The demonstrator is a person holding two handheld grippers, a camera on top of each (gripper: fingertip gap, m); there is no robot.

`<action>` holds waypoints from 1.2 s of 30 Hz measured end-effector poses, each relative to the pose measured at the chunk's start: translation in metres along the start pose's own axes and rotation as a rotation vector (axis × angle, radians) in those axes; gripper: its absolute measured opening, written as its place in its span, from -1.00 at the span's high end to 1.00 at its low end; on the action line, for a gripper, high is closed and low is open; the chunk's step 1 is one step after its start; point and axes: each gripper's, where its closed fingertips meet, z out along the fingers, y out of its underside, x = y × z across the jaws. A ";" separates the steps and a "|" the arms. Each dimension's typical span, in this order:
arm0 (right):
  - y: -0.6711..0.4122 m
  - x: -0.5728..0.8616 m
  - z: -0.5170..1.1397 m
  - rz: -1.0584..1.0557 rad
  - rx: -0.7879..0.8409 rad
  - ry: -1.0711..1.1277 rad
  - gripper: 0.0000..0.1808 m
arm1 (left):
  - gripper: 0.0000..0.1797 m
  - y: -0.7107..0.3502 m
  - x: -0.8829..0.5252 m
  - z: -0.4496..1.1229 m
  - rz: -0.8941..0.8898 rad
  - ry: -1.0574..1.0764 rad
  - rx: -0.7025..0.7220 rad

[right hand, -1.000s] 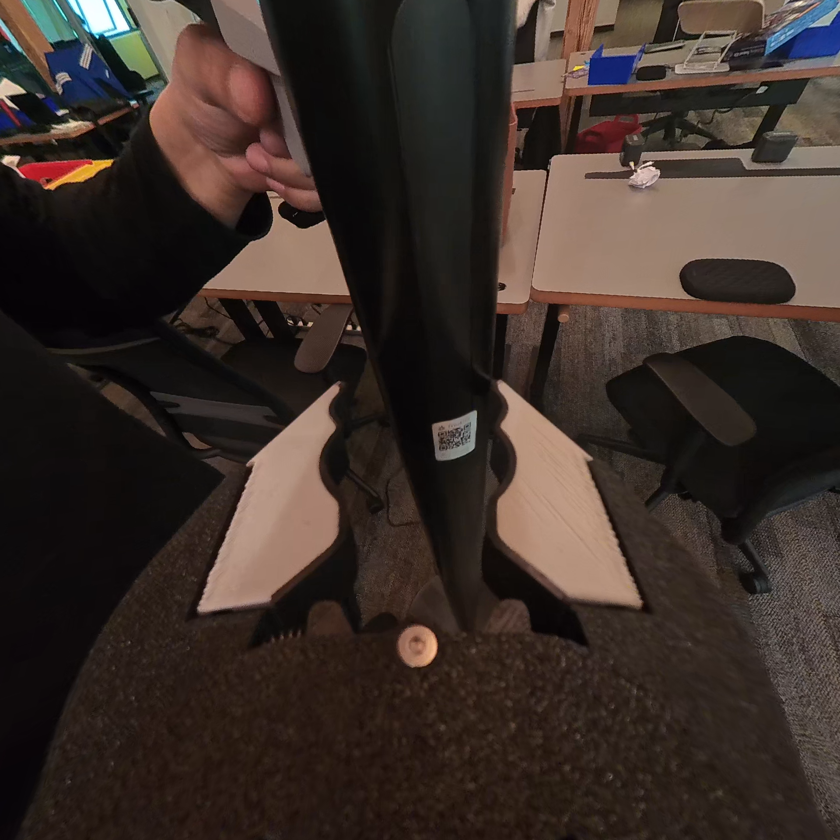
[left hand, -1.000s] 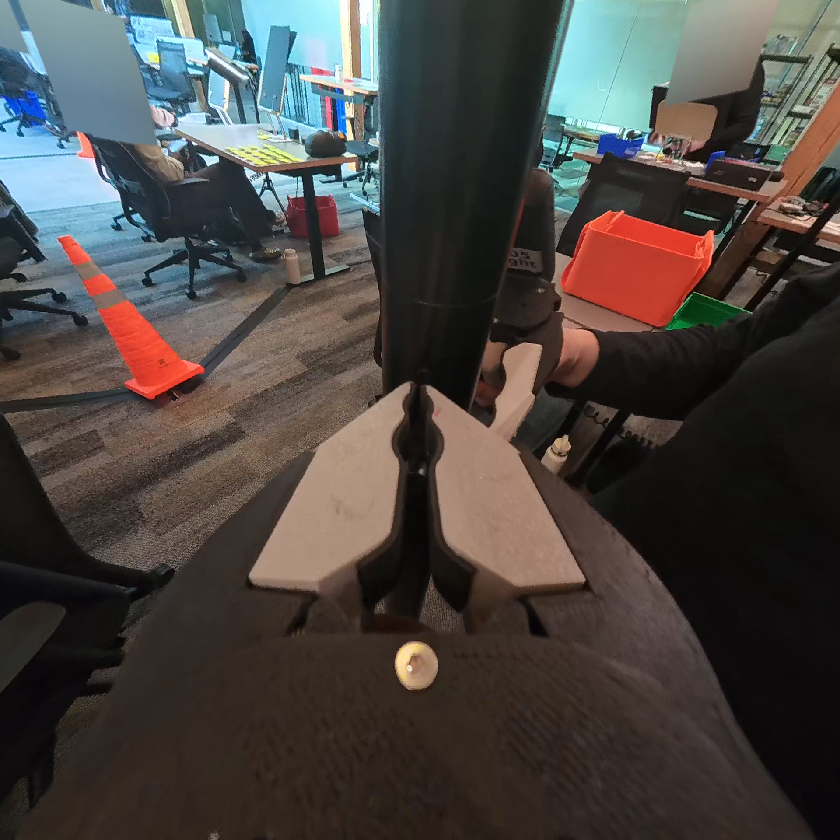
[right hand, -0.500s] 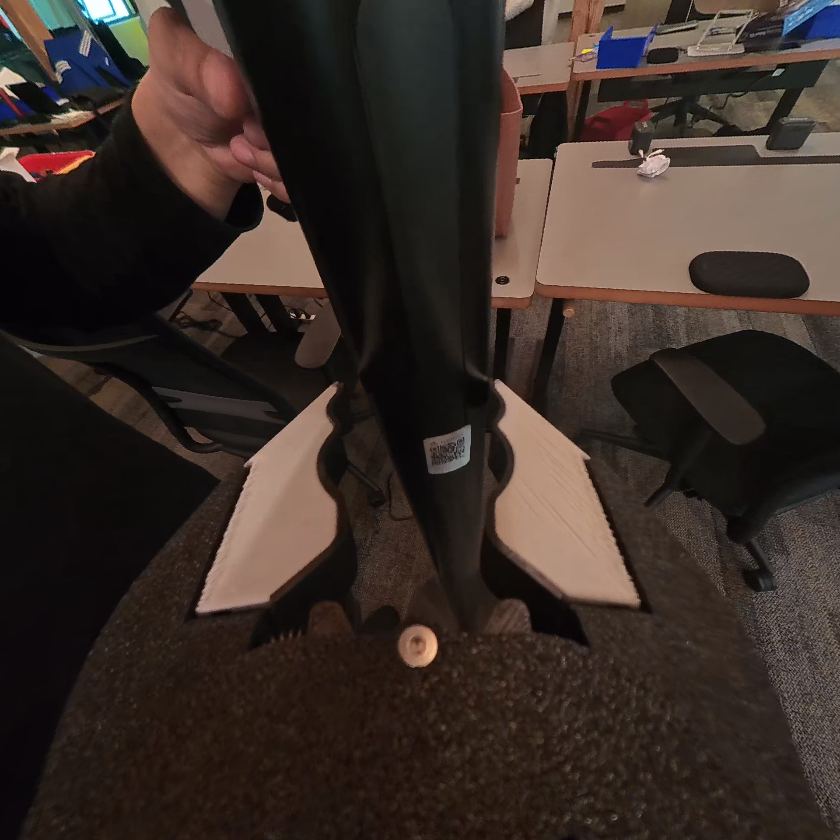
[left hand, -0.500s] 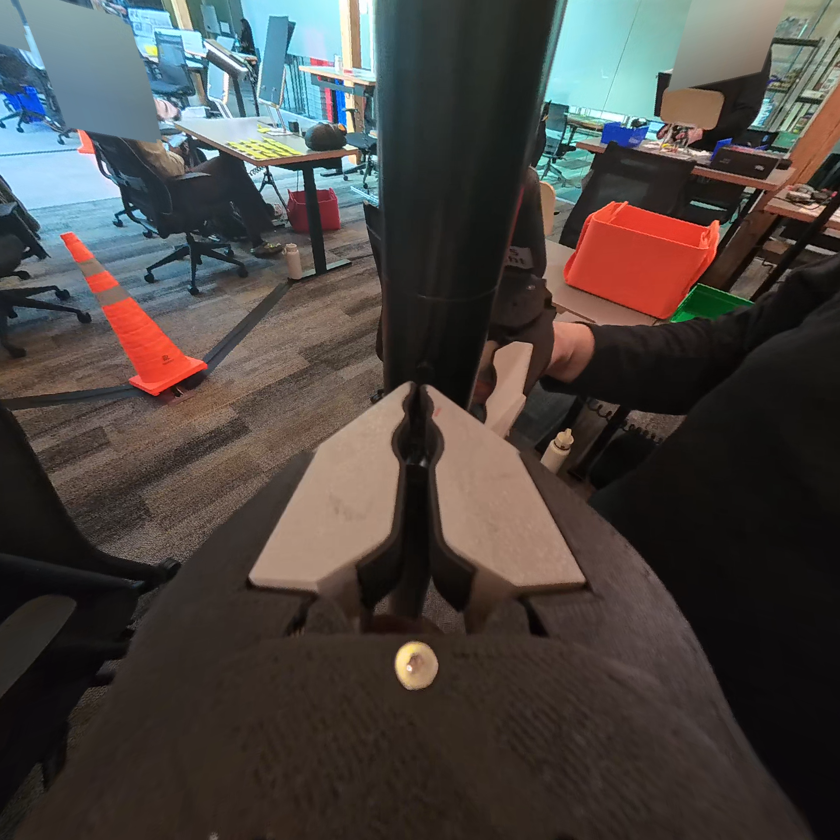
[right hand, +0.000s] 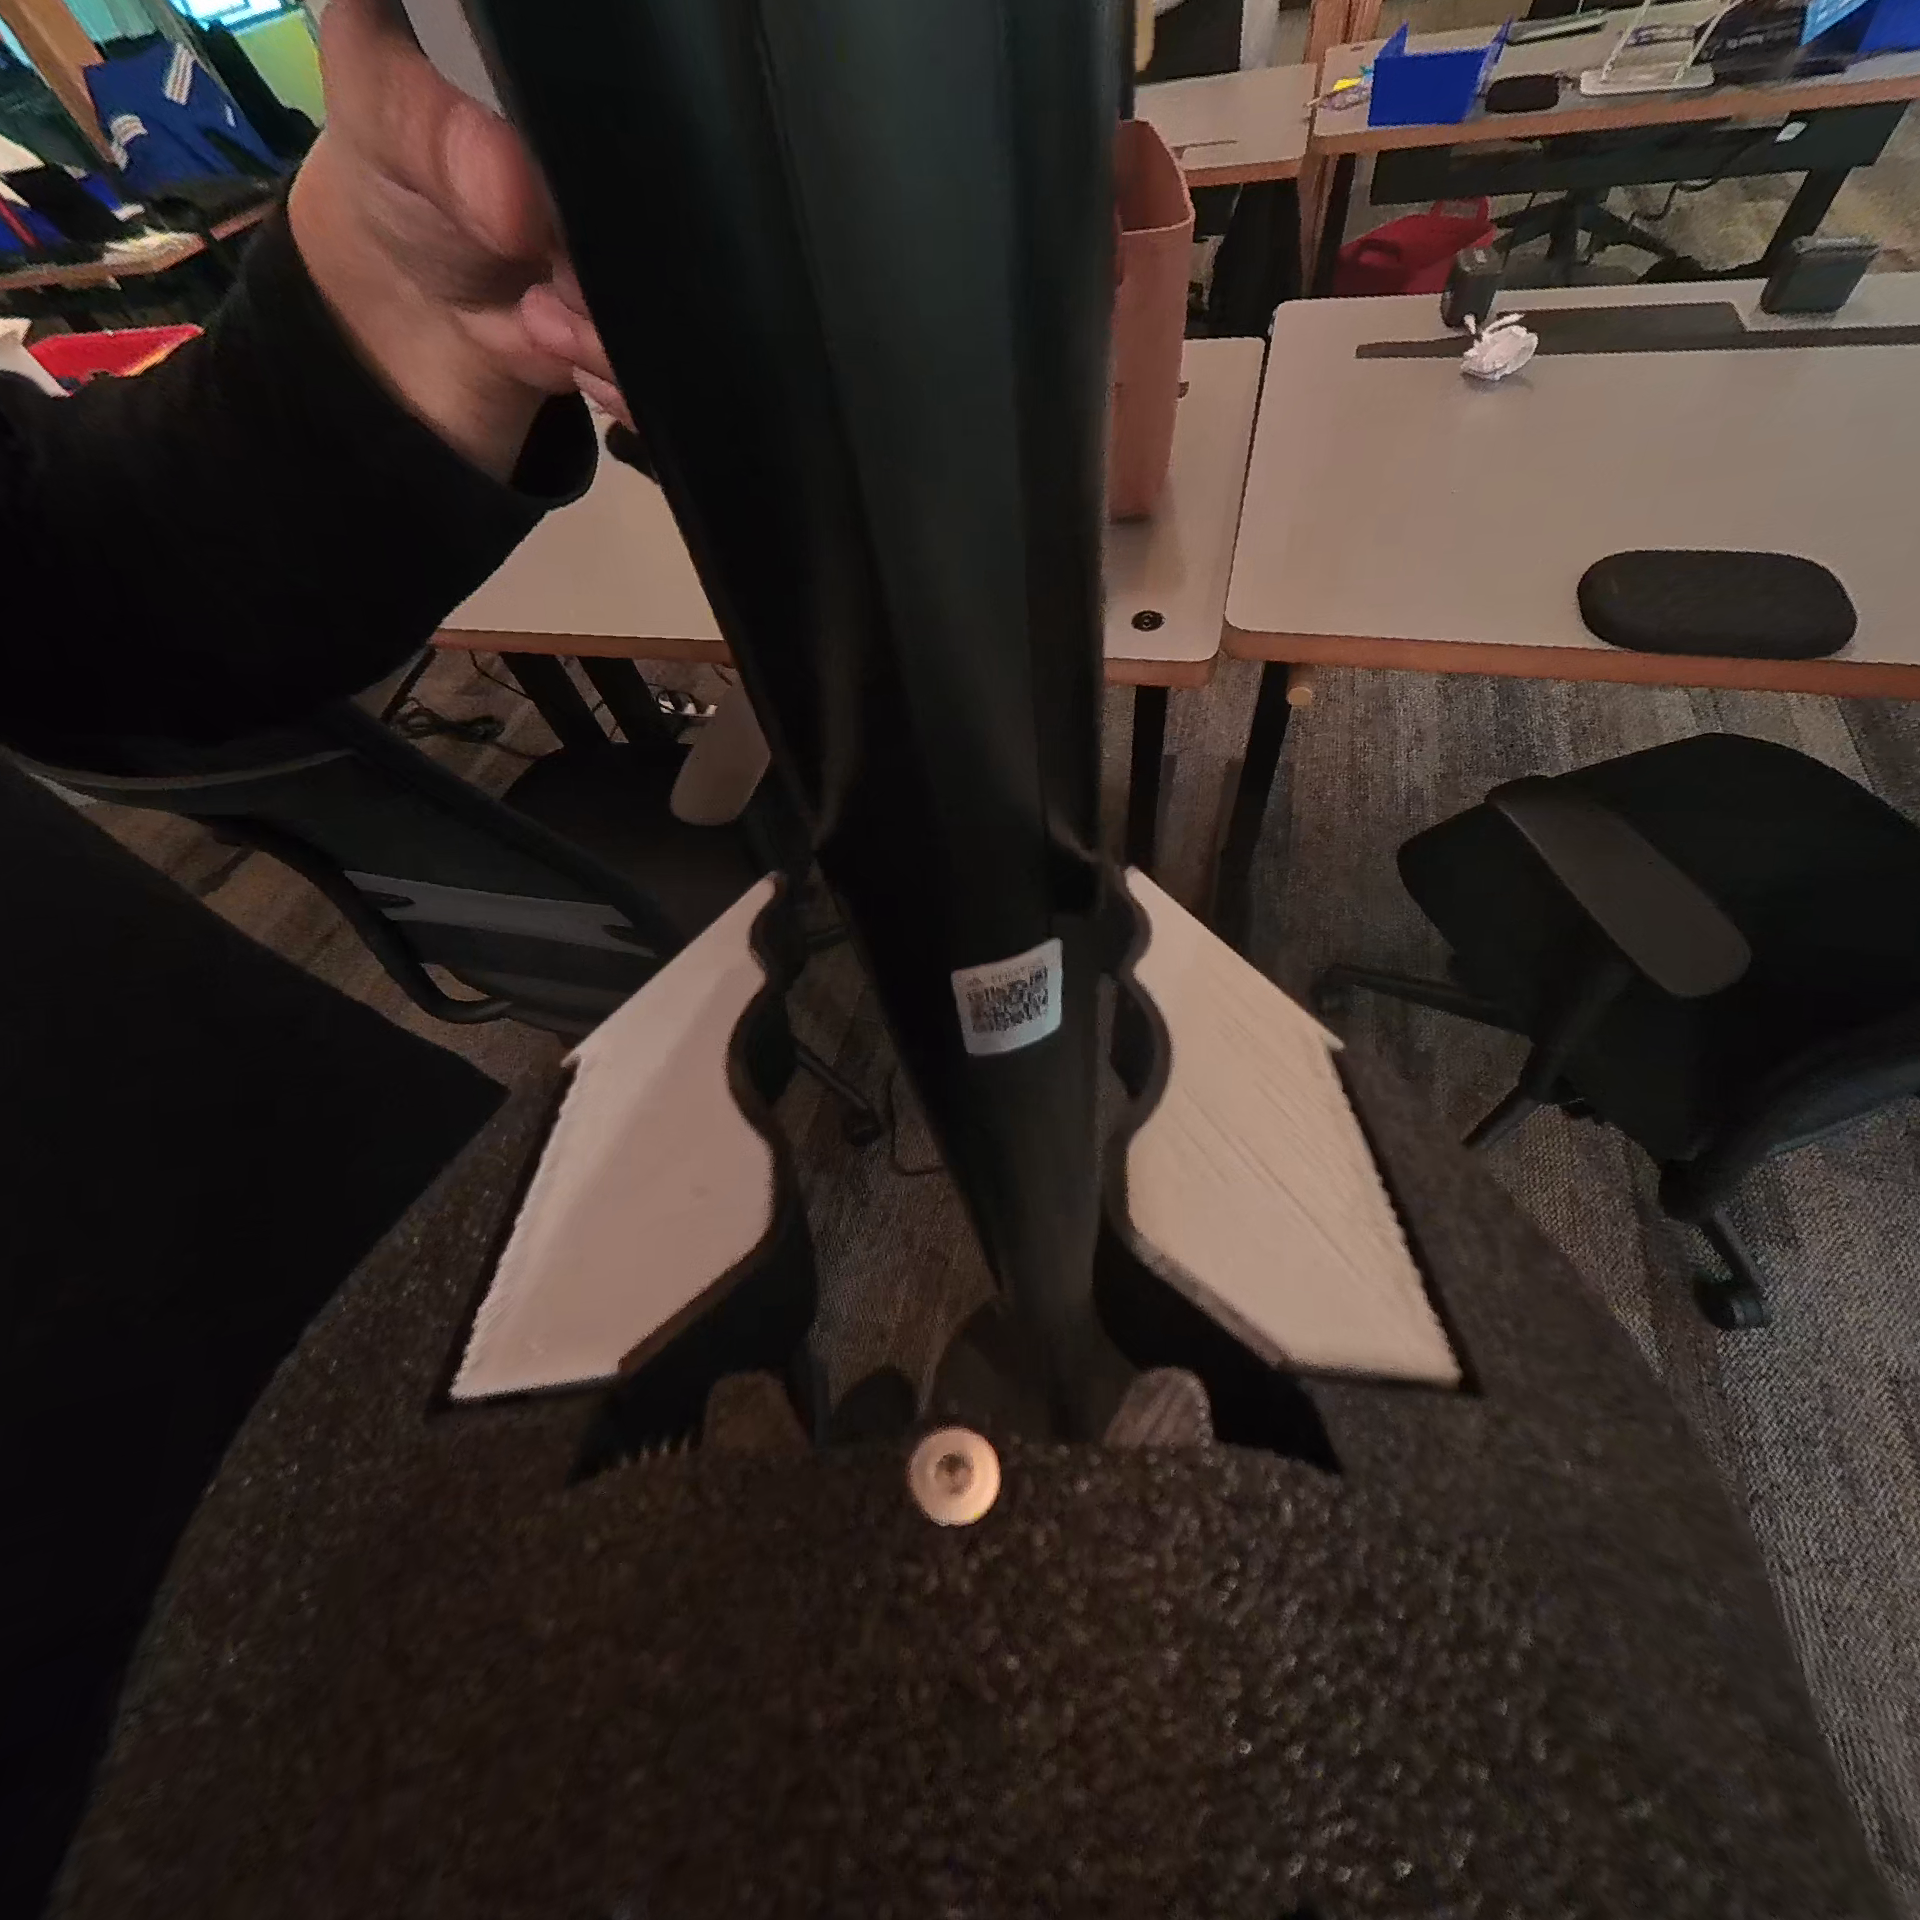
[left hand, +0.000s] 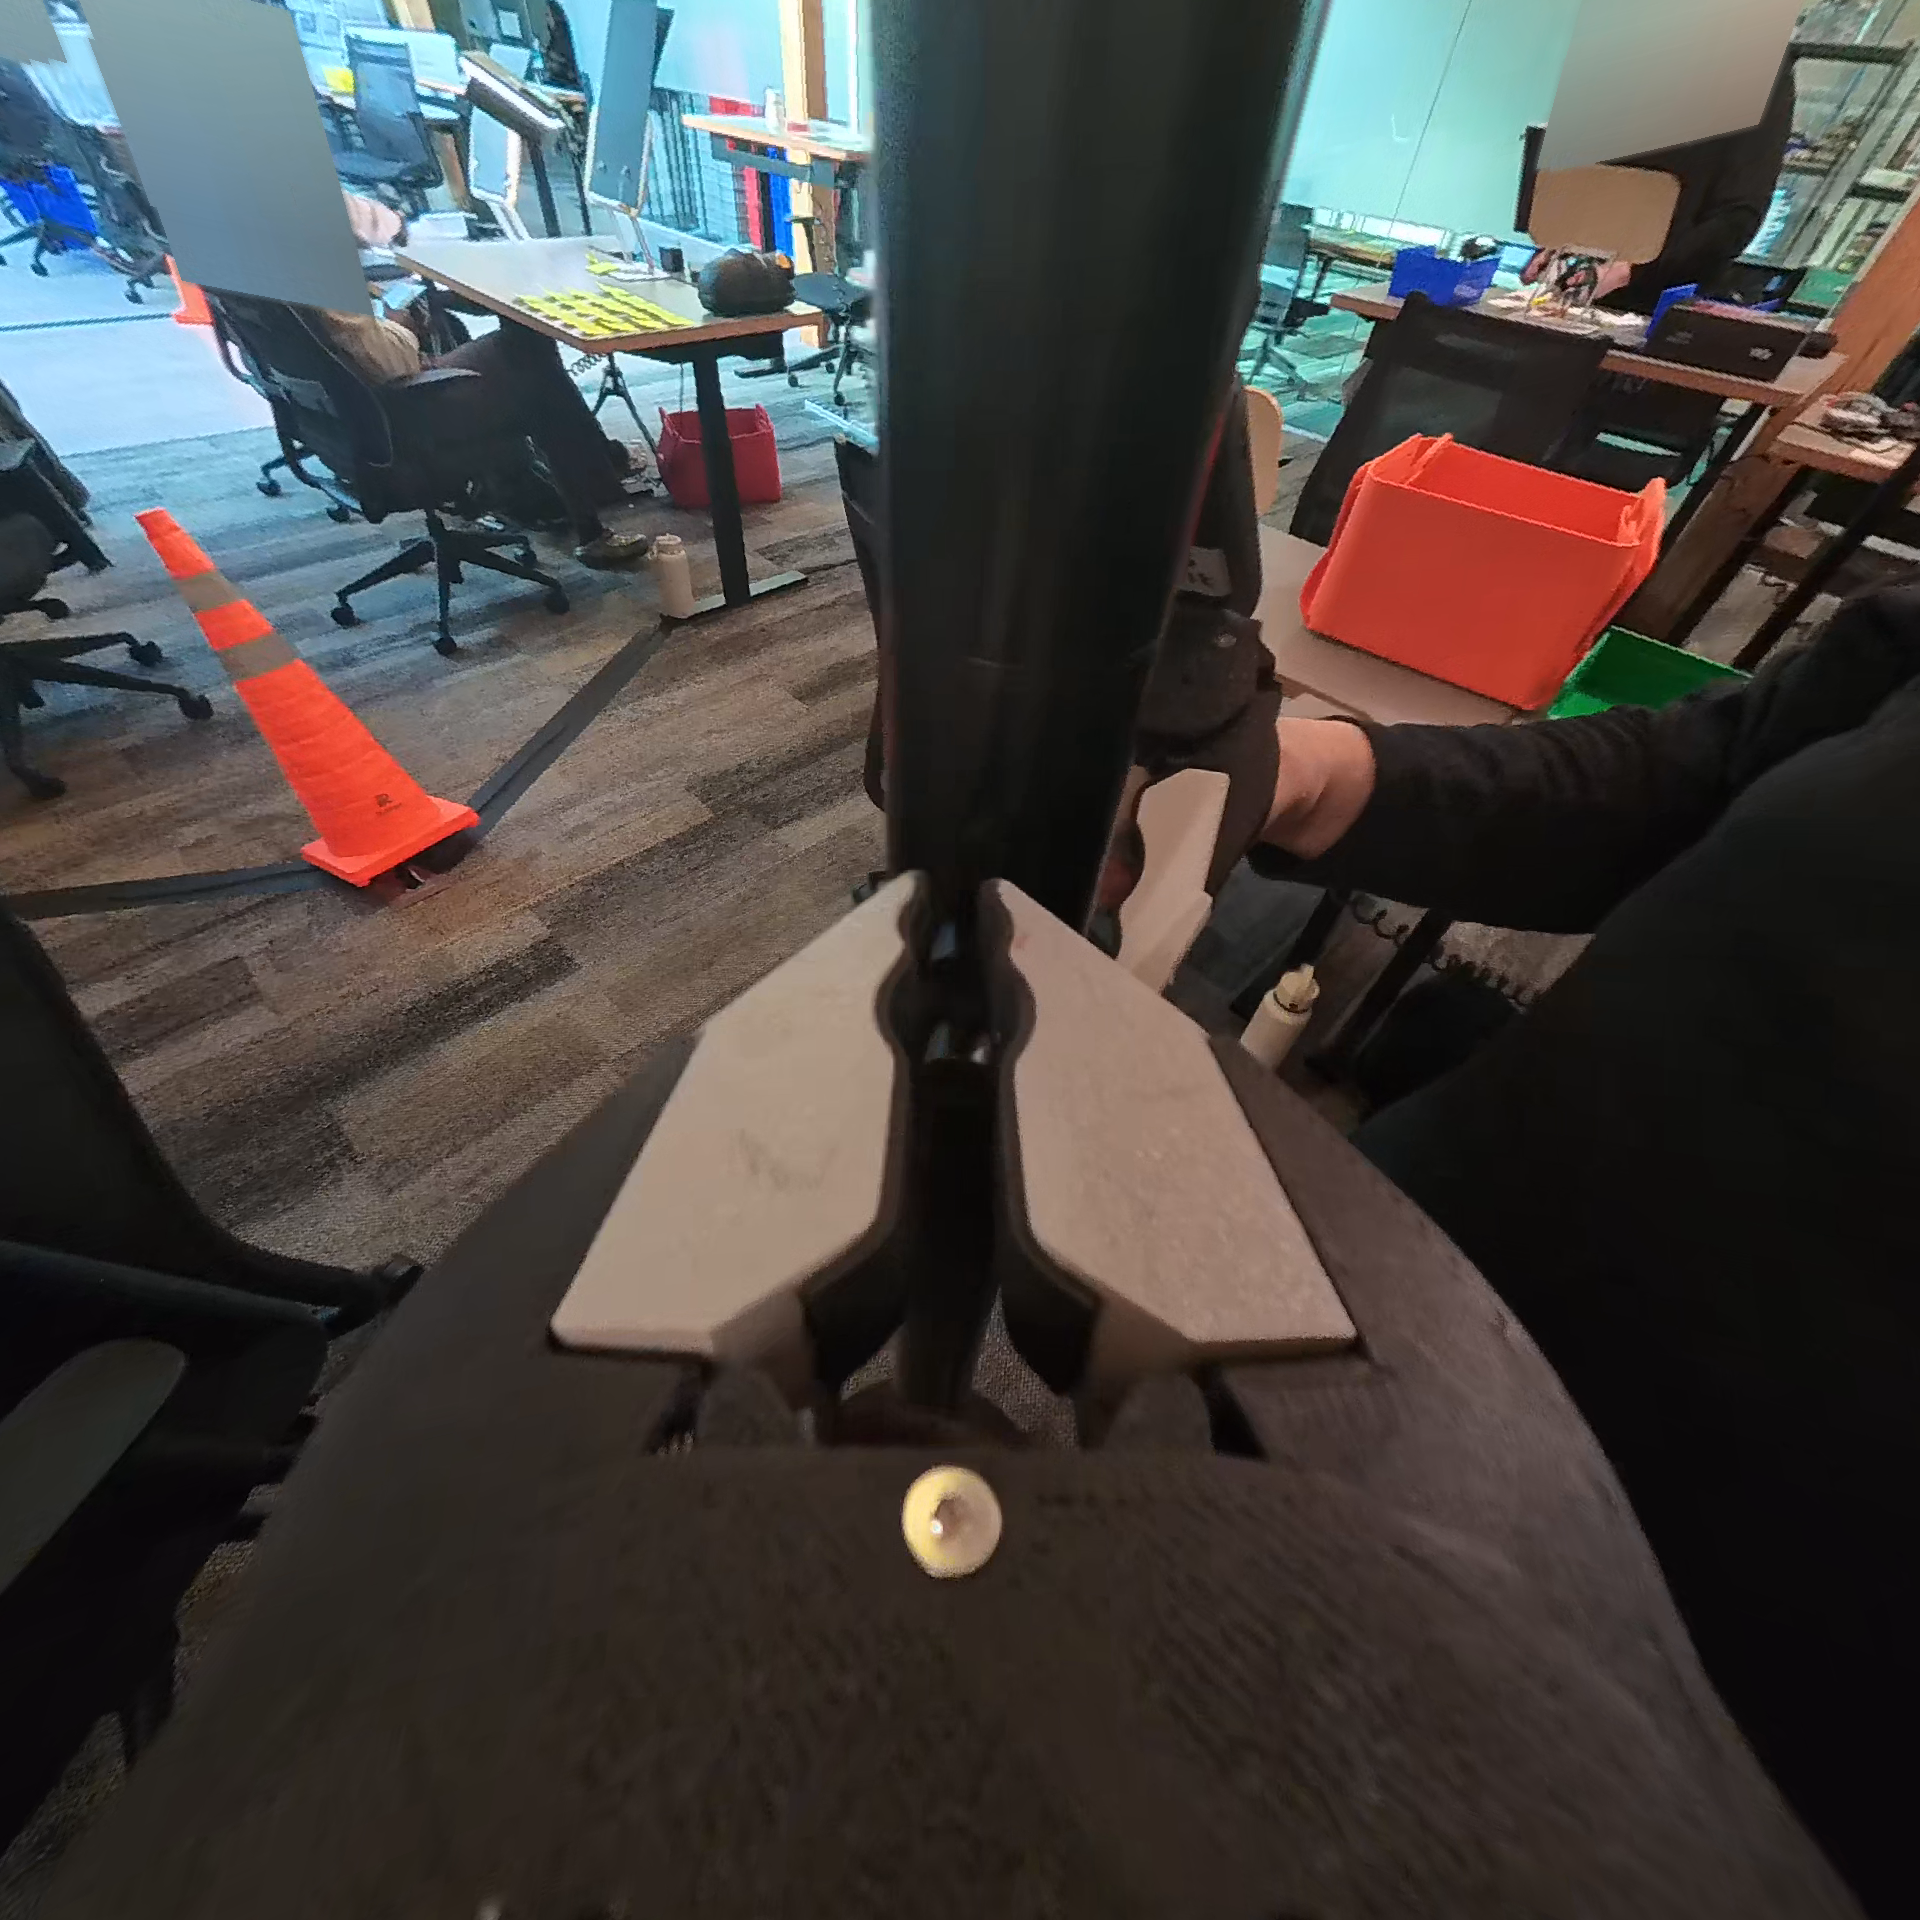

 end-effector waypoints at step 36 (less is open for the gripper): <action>0.417 0.127 -0.280 0.396 -0.119 0.241 0.29 | 0.41 0.290 0.123 0.468 -0.034 0.189 -0.681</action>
